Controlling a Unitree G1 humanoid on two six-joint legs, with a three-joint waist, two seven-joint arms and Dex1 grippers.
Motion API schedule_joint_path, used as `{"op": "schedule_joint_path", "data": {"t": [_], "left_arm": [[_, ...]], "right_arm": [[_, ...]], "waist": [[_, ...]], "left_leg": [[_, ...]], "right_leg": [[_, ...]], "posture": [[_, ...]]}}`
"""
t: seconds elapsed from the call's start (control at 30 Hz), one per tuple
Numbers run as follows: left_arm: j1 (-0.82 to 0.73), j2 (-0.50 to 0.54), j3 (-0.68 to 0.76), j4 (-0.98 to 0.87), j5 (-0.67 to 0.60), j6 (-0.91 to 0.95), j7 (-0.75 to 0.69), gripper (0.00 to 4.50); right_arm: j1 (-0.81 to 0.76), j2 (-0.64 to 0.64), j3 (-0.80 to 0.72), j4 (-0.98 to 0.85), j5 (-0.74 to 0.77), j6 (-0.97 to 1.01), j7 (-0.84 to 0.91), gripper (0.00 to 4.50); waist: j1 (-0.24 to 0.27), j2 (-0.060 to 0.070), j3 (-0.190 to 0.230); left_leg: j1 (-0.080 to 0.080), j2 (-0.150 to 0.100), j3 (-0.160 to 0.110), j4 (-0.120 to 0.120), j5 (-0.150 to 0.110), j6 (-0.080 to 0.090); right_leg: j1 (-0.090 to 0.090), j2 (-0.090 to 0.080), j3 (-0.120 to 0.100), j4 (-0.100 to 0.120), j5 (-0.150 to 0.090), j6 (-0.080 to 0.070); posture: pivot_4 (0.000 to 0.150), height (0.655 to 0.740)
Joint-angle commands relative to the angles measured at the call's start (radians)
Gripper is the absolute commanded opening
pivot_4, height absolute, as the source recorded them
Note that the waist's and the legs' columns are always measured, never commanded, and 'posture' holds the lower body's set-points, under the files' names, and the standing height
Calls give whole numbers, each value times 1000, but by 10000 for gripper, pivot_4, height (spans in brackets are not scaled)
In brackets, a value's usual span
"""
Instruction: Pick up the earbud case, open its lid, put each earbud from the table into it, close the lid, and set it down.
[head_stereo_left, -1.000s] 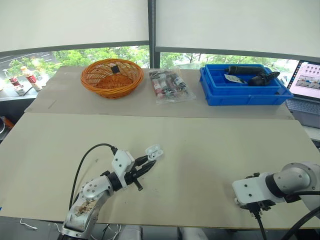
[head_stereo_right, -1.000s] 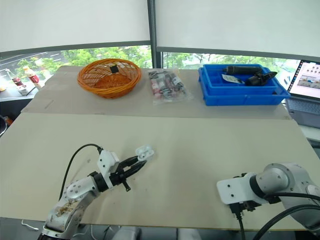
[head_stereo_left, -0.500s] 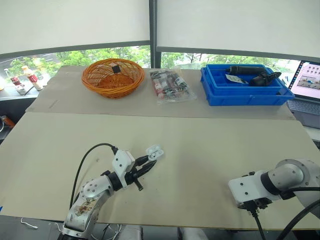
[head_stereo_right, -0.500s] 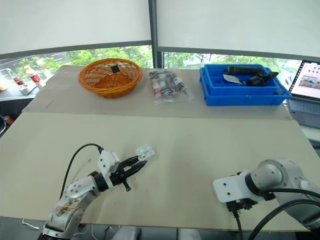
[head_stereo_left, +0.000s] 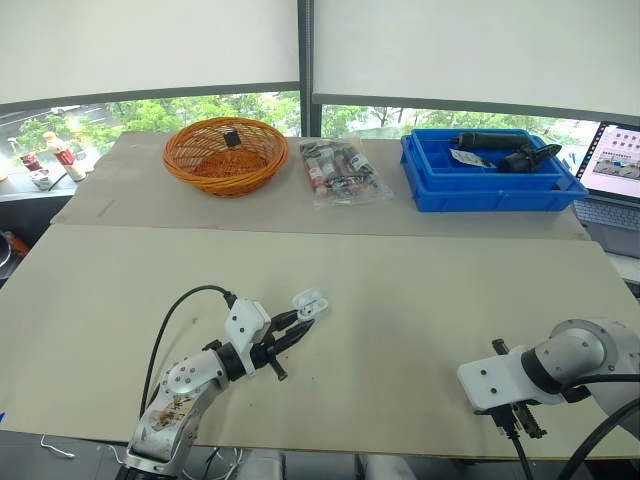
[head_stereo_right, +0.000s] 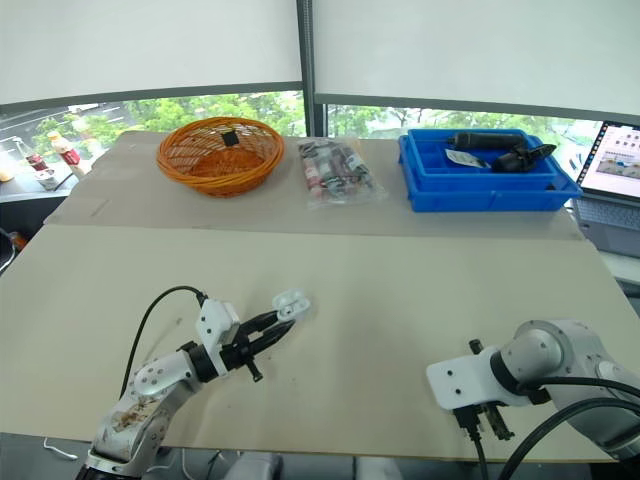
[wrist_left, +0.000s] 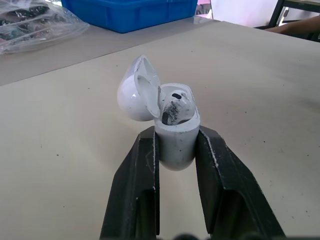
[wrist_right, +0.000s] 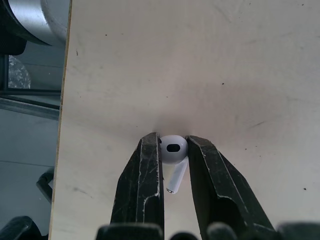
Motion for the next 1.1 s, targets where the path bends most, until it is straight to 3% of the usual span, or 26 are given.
{"op": "schedule_joint_path", "data": {"t": [0.03,0.23,0.53,0.77,1.1], "left_arm": [[-12,-3,2,-26,-12,-9,-2,5071],[-42,-16,5,-8,-20,-14,-3,5071],[-142,-47,5,46,-44,-11,-21,5071],[-225,-69,1,110,-55,-9,-40,5071],[-261,-76,5,123,-73,14,-72,5071]], "right_arm": [[-18,16,-14,-16,18,8,-15,3500],[-171,153,-108,-50,164,97,-93,3500],[-260,606,-203,-174,410,357,-475,3500],[-236,943,-138,-177,381,227,-775,3500],[-213,1072,-79,-73,365,131,-895,3500]], "waist": [[-1,0,0],[-6,1,0],[8,0,1],[2,1,0],[-3,1,0]], "left_leg": [[0,0,0,0,0,0],[0,0,0,0,0,0],[-5,-1,-2,2,0,0],[-6,-1,-4,4,0,0],[-6,-1,-4,4,0,0]], "right_leg": [[0,0,0,0,0,0],[-1,0,0,1,0,0],[-3,-1,-1,0,0,0],[-4,0,-2,2,0,0],[-4,0,-2,3,0,0]], "posture": [[1500,7136],[1500,7136],[1500,7136],[1500,7136],[1500,7136]]}}
